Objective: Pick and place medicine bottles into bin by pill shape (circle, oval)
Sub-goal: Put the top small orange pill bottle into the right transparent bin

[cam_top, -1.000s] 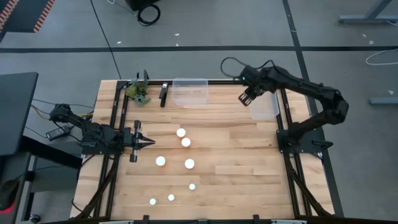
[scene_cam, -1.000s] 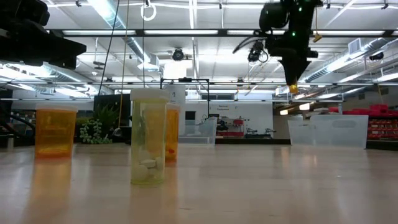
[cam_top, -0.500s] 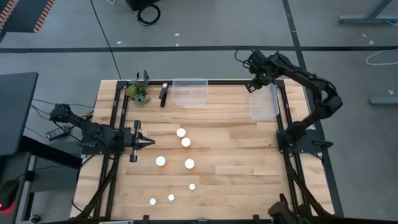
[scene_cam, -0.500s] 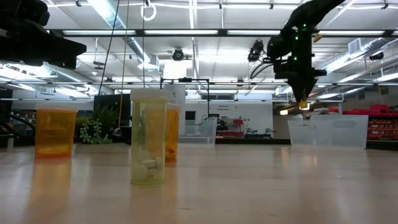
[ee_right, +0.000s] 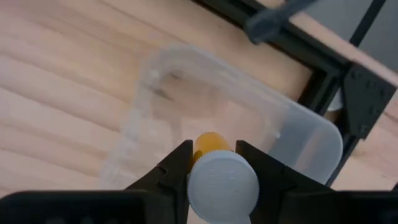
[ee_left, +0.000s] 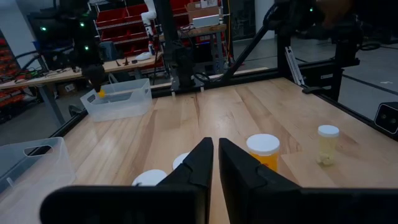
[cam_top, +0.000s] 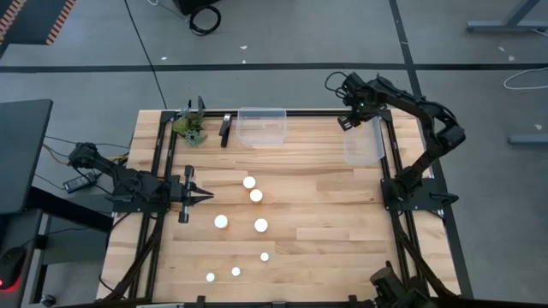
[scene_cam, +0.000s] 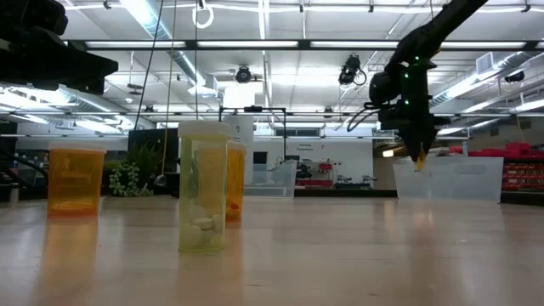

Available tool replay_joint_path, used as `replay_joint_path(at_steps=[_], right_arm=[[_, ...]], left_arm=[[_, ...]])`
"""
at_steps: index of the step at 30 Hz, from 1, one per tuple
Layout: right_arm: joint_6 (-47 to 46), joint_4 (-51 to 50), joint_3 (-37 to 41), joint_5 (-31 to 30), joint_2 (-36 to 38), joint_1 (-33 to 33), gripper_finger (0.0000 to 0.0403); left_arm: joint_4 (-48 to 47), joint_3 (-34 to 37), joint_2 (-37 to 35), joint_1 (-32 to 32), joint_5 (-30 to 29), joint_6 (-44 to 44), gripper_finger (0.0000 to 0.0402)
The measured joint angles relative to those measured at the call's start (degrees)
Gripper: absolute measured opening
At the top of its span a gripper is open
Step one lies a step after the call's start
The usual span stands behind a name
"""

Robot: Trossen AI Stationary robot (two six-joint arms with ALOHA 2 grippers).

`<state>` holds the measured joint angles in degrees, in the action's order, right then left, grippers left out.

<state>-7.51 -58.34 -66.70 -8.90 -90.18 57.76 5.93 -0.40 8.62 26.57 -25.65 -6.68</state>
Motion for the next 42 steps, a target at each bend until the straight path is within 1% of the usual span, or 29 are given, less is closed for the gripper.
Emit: replay_joint_path(at_steps=[5,7,13,18,24,30,35,39,42], right_arm=[[0.19,6.41,5.87,0.17,2.61,1.65,0.0124],[-0.66,9.94,7.13,0.23,3.07,1.61,0.0124],[-2.19,15.21,10.14,0.9,2.98,1.32,0.0124],[-1.99,18.69,12.45,2.22,2.98,1.24,0.0124],[-2.15,21.22,15.19,3.01,2.98,1.24,0.0124],[-2.25,23.59,17.3,3.01,2.98,1.24,0.0124],[-2.42,23.87,17.38,3.01,2.98,1.22,0.0124],[-2.53,23.86,17.38,3.17,2.98,1.22,0.0125],[-2.54,23.86,17.38,3.2,2.98,1.22,0.0134]], left_arm=[[0.0,0.0,0.0,0.02,0.0,0.01,0.0038],[-0.02,0.0,0.0,0.01,0.03,-0.02,0.0035],[-0.07,0.0,0.0,0.0,0.0,0.01,0.0028],[-0.08,0.0,0.0,-0.01,0.02,-0.01,0.0032],[-0.13,0.0,0.0,0.02,0.02,-0.01,0.0038],[-0.15,0.0,0.0,0.0,0.02,-0.01,0.0032],[-0.15,0.0,0.0,-0.01,0.02,0.0,0.0028],[-0.17,0.0,0.0,0.02,0.02,-0.01,0.0034],[-0.17,0.0,0.0,0.01,0.02,0.01,0.0038]])
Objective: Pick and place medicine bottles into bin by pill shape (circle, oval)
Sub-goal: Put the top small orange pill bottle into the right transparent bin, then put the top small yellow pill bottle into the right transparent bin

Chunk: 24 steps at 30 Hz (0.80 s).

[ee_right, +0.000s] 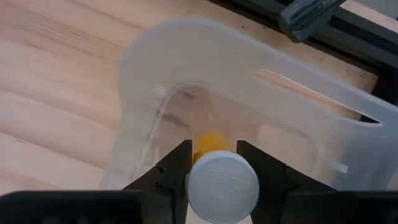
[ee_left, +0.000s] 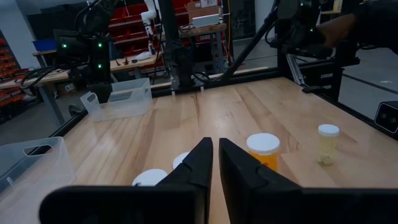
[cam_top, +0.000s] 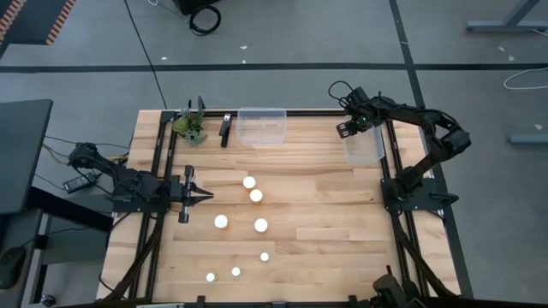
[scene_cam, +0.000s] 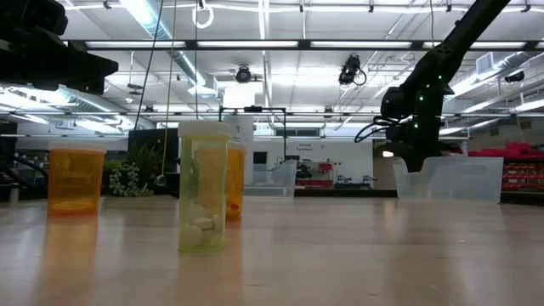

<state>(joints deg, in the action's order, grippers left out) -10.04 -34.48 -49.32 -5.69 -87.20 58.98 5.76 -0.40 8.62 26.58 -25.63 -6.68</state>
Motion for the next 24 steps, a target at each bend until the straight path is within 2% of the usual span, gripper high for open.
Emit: replay_joint_path(at_steps=[11,24], right_arm=[[0.11,-0.11,-0.02,0.35,0.0,-0.7,0.0183],[-2.13,-9.39,-5.44,-2.86,0.0,-0.97,0.0191]], left_arm=[[0.0,0.0,0.0,-0.01,-0.02,0.0,0.0028],[0.0,0.0,0.0,0.01,-0.01,-0.01,0.0036]])
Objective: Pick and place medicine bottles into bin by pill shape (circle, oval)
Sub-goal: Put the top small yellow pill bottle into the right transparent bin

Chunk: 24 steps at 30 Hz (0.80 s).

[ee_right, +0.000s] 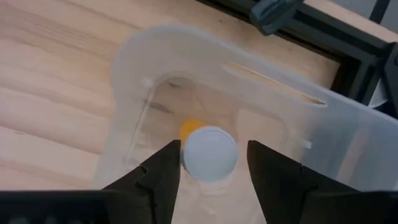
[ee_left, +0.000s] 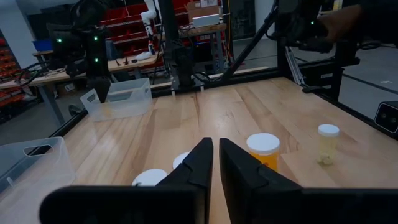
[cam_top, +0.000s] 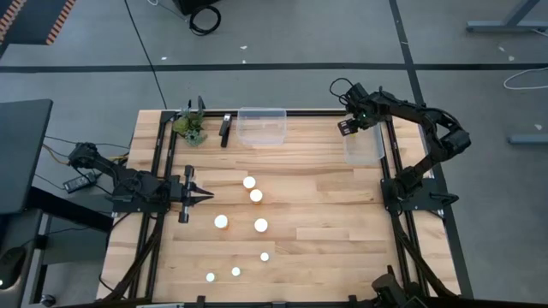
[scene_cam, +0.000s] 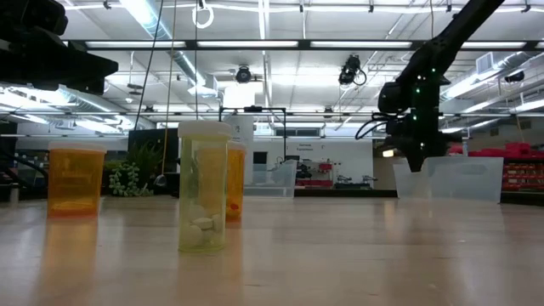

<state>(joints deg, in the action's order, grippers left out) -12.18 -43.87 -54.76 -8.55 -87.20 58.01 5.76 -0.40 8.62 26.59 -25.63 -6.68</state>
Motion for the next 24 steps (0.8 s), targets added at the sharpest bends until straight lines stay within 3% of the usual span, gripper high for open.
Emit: replay_joint_path(at_steps=[8,15,24], right_arm=[[-0.53,-1.44,-2.55,-0.44,0.0,-3.72,0.0191],[-3.01,-9.77,-7.84,-7.99,0.0,-7.9,0.0191],[-4.28,-13.41,-14.74,-8.4,0.0,-14.72,0.0191]], left_arm=[[0.0,0.0,0.0,-0.01,0.01,0.01,0.0029],[0.0,0.0,0.0,-0.01,-0.02,-0.01,0.0039],[0.0,0.0,0.0,-0.01,0.0,-0.01,0.0033]])
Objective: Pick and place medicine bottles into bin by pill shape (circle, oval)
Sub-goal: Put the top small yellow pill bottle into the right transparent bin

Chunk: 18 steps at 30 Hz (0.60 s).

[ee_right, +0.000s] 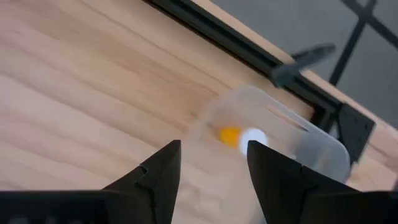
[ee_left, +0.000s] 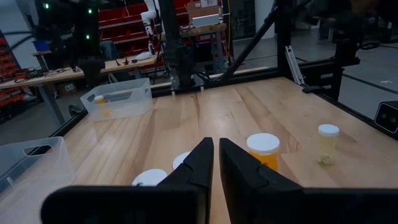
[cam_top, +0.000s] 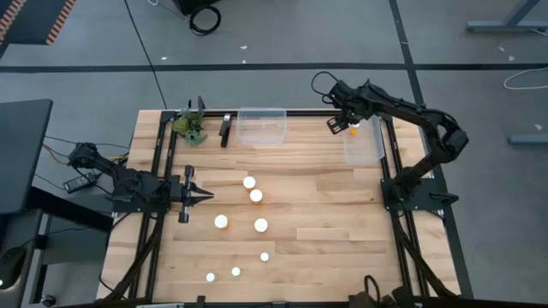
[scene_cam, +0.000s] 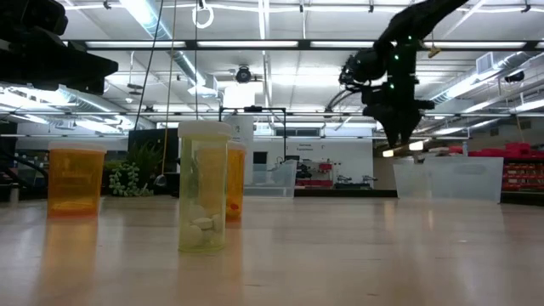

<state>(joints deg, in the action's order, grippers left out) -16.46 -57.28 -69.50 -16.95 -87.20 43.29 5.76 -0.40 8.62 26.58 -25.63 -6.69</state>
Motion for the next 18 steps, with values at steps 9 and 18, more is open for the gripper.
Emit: replay_joint_path(at_steps=[9,18], right_arm=[[-1.9,-0.06,-3.24,0.0,0.0,-10.19,0.019],[-5.84,0.67,-3.36,0.04,-0.49,-24.25,0.019]], left_arm=[[0.0,0.0,0.0,-0.01,0.0,0.0,0.0036],[0.0,0.0,0.0,0.0,-0.01,0.01,0.0037]])
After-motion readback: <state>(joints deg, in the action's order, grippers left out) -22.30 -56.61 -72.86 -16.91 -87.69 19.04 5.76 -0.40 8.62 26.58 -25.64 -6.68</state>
